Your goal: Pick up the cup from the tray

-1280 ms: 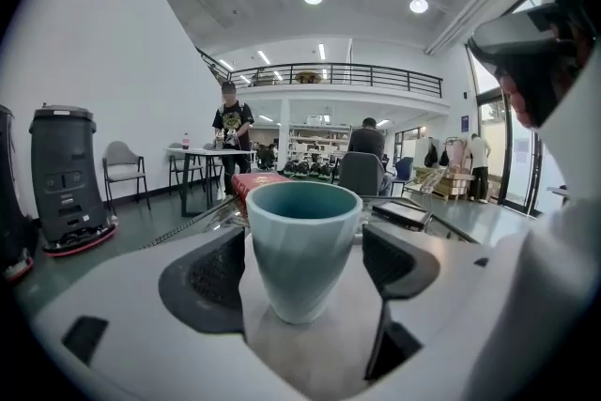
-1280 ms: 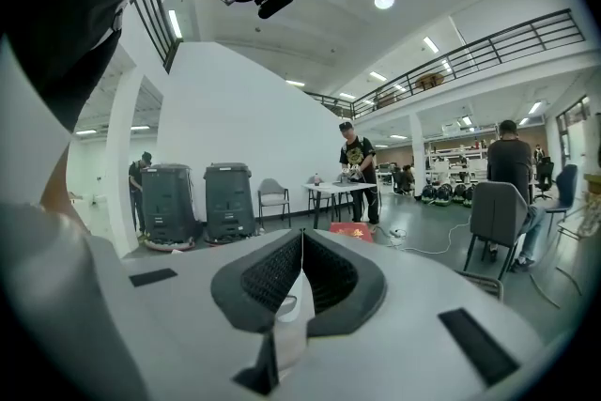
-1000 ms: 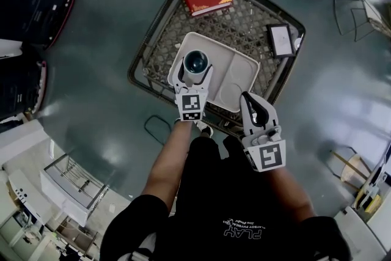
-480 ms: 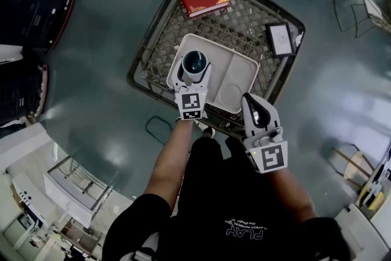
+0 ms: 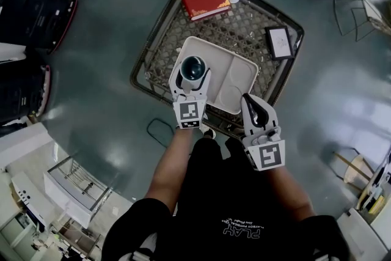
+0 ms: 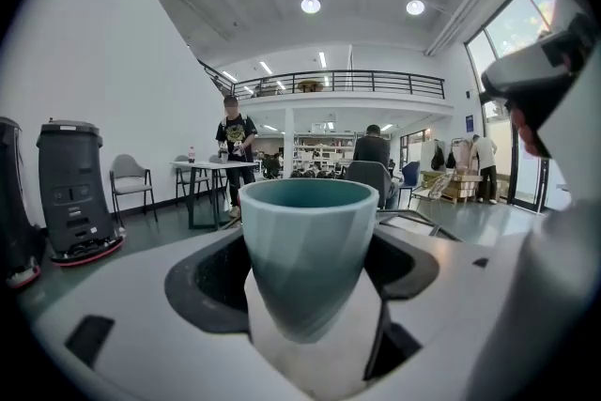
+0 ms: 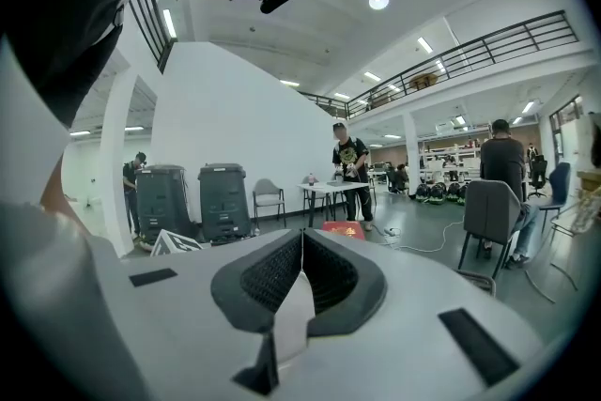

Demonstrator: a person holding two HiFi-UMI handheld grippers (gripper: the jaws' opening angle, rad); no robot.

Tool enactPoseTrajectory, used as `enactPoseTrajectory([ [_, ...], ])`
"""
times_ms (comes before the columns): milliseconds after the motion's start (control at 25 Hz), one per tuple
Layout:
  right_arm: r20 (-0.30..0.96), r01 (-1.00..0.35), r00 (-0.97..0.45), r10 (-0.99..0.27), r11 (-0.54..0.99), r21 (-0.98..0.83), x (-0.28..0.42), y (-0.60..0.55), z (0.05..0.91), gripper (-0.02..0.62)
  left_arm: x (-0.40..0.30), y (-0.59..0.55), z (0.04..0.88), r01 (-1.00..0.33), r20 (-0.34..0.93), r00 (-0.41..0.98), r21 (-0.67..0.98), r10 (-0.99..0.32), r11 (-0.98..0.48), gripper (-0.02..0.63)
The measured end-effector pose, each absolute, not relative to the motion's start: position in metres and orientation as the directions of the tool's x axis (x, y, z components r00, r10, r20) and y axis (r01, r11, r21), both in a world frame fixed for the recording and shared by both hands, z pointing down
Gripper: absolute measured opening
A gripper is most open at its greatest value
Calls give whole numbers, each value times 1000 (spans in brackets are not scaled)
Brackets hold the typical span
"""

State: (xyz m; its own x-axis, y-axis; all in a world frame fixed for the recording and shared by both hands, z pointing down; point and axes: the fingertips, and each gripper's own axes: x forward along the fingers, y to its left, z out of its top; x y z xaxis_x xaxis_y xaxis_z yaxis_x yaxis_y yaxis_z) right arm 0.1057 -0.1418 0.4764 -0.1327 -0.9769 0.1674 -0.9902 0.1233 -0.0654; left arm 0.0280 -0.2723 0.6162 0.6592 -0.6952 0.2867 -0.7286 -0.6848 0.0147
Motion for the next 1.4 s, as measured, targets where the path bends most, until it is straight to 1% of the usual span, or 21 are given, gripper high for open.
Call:
enactPoseTrajectory([
  [280,174,-989,-146,-974,139,-56,109,-141,477,11,16,-250,567,-730,249,666,21,-704,-683,376],
  [400,156,-986,-166,-974,160,-48,106,-144,469,9,10,-239,545,-721,240,673,2,-700,-693,376],
  [600,140,-982,-191,-971,189,-29,106,-147,461,9,5,-222,506,-717,225,682,17,-696,-697,376],
  [760,124,-978,-199,-972,191,-79,112,-153,449,9,0,-214,476,-735,186,668,15,-720,-678,375],
  [1040,110,-978,-210,-971,210,-16,116,-154,435,9,0,-204,448,-751,160,651,-9,-742,-661,374],
  [1400,34,-971,-239,-970,239,10,119,-148,405,9,13,-193,418,-748,122,656,-25,-744,-663,376],
])
